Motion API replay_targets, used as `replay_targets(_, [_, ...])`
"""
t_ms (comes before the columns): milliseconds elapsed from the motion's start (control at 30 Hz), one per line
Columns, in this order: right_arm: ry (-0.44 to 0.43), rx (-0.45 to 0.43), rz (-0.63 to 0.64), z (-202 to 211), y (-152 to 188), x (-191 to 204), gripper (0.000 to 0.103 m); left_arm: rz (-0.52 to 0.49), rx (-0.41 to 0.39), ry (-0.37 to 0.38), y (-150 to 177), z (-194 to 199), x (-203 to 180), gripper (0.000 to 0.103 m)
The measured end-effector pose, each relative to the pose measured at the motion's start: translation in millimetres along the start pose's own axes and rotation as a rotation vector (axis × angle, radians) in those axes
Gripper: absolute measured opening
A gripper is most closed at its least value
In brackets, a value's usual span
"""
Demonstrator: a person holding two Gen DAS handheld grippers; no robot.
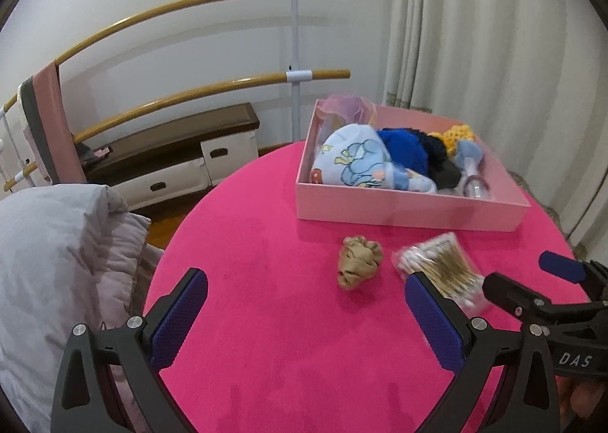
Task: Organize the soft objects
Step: 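Withdraw both tools and approach the beige scrunchie and cotton swab bag, then grasp the beige scrunchie with left tool while right tool grasps cotton swab bag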
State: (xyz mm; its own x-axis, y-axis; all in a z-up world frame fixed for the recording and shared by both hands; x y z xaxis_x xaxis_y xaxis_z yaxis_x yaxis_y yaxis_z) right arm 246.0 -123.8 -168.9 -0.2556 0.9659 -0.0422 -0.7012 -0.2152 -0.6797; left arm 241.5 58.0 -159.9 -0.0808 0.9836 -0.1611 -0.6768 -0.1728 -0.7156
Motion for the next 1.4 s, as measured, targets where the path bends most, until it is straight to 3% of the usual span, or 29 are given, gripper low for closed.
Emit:
replay_targets(233, [-0.056, 0.042, 0.029, -32.0, -0.1, 5.3, 0.102, -0.047, 0.062, 0.038, -9.2, -59.2, -4.1, 0.103])
replay_targets(400, [-0.074, 0.059, 0.058, -45.4, 2.4, 11.5, 0.095, -0.082, 0.117, 0.052, -7.1, -93.3, -10.0, 0.097])
replay_targets(633, [-0.077, 0.063, 0.119, -60.8, 2.0, 22.1, 0.09, -0.084, 0.175, 0.058, -5.3, -127.2, -14.2, 0.073])
replay_targets(700, [-0.06, 0.057, 0.156, -62.7, 0.9, 24.9, 0.086, -0.085, 0.173, 0.063, -6.1, -128.9, -14.8, 0.066])
replay_targets(733, [-0.059, 0.051, 0.169, -62.3, 0.3, 26.1, 0.077, -0.089, 0.172, 0.07, -6.3, -129.9, -15.7, 0.06])
replay_targets(767, [-0.057, 0.046, 0.173, -61.5, -0.2, 26.6, 0.061, -0.092, 0.171, 0.077, -6.2, -130.4, -17.1, 0.053])
replay_targets(833, [-0.053, 0.042, 0.165, -58.4, -0.2, 24.4, 0.047, -0.093, 0.173, 0.088, -5.9, -128.6, -18.3, 0.039])
replay_targets(867, [-0.054, 0.04, 0.162, -57.1, -0.1, 22.8, 0.045, -0.091, 0.175, 0.093, -5.6, -128.6, -18.6, 0.028])
replay_targets(900, [-0.059, 0.04, 0.157, -56.0, 0.8, 21.4, 0.044, -0.086, 0.178, 0.098, -5.1, -128.7, -18.5, 0.023])
replay_targets(1400, [-0.066, -0.006, 0.063, -2.5, 11.5, -11.1, 0.04, -0.08, 0.11, 0.097, -2.6, -55.0, -26.7, 0.019])
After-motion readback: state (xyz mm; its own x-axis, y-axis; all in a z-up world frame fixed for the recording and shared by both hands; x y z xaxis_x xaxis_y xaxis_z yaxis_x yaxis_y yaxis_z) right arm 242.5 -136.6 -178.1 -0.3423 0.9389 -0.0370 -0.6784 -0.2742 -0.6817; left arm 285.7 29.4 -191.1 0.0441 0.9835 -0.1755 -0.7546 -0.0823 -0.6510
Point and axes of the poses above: each gripper's, at about its wrist camera, not at the fingertips, and z roughly against the way its jaws point, x to its left, y to its underside, the point moved 5 cm from there along -z, roughly the way its jaws point, and after that the axes turned 10 degrees about z, right-handed, at the moved point
